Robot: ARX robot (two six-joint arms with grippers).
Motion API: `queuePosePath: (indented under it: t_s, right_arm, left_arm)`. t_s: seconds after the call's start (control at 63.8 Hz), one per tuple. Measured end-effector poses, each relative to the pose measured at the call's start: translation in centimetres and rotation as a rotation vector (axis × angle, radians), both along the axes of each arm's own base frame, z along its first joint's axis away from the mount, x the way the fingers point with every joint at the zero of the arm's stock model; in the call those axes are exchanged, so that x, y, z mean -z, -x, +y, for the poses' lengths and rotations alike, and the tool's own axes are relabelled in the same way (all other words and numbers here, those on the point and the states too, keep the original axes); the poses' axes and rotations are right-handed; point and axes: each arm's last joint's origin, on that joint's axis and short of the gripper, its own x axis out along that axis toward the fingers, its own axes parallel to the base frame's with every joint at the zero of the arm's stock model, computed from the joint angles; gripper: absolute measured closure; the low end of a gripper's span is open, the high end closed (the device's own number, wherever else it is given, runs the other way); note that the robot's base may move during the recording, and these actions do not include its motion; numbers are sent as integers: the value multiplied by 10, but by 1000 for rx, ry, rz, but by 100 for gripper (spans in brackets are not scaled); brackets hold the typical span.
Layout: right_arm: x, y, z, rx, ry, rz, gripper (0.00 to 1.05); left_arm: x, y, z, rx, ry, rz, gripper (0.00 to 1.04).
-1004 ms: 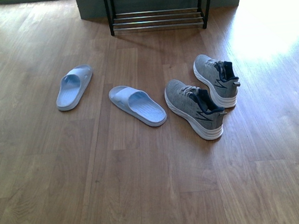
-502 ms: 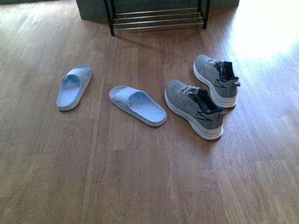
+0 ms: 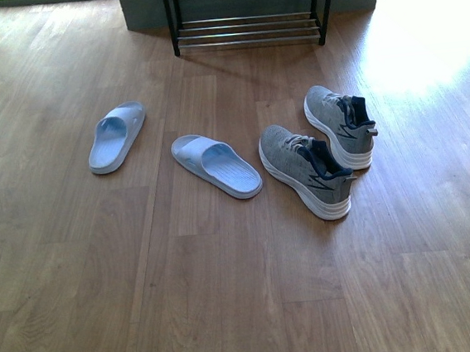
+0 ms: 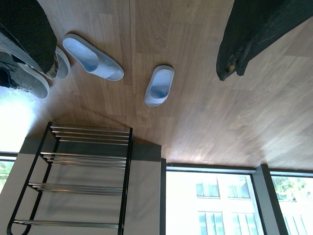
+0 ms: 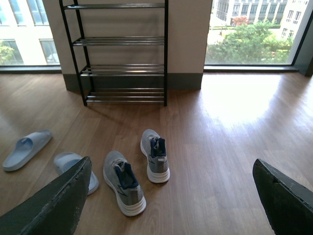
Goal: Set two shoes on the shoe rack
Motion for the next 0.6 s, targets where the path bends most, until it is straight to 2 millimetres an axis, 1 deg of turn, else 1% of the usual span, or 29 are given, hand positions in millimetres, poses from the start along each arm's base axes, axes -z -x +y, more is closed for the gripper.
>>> queuePosePath:
  t_s: [0.596]
  right_arm:
    - [0, 0, 0, 0, 0, 0, 9]
  left_arm:
    - [0, 0, 0, 0, 0, 0, 9]
